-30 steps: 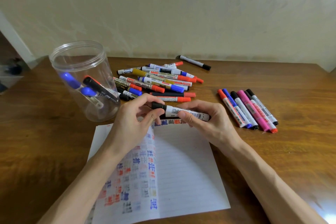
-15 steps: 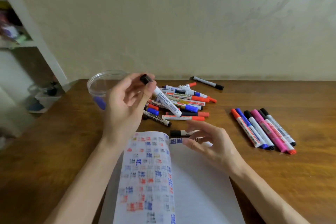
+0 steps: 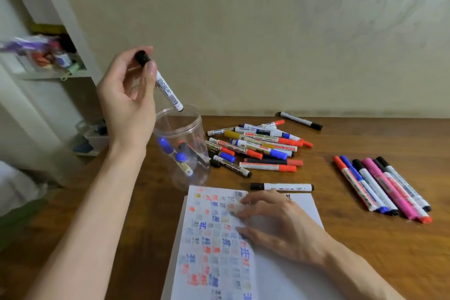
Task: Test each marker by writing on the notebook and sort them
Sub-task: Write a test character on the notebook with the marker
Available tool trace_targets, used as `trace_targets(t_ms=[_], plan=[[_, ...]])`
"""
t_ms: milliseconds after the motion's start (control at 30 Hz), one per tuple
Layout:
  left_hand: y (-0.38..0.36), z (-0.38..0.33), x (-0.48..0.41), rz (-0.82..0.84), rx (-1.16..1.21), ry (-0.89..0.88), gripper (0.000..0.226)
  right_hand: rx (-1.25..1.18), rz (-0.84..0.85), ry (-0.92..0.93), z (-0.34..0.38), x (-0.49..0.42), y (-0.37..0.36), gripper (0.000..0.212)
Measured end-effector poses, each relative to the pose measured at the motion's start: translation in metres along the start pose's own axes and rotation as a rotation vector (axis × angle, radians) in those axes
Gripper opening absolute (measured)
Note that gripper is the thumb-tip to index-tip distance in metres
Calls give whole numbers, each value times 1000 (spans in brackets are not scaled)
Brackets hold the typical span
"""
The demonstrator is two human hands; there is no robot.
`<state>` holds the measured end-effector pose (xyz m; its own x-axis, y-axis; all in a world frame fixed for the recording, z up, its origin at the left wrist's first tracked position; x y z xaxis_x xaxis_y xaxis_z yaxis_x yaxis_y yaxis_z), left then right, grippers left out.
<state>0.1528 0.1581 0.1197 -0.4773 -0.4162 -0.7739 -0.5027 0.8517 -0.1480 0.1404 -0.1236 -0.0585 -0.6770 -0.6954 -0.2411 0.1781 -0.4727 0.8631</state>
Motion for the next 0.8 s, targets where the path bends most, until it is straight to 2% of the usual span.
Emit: trace_targets(t_ms=[300, 500, 800], plan=[[2, 36, 21, 192, -211, 231, 28, 56, 40, 7, -2, 0, -3, 41], [1, 40, 32, 270, -325, 235, 24, 44, 44, -1, -2, 0, -4, 41], [5, 38, 32, 340, -315, 290, 22, 45, 60, 0, -3, 0, -3, 38]])
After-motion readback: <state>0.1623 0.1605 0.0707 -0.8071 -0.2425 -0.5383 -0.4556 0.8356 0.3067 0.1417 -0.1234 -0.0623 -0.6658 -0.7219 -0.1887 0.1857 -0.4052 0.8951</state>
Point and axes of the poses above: each hand's wrist, its own x-axis away from the middle knuckle, its own y-axis out of the back of the hand, z = x × y, the point moved 2 cm from there along -x, towards the middle knuckle, and after that the axes turned 12 degrees about x, right-handed, at the moved point
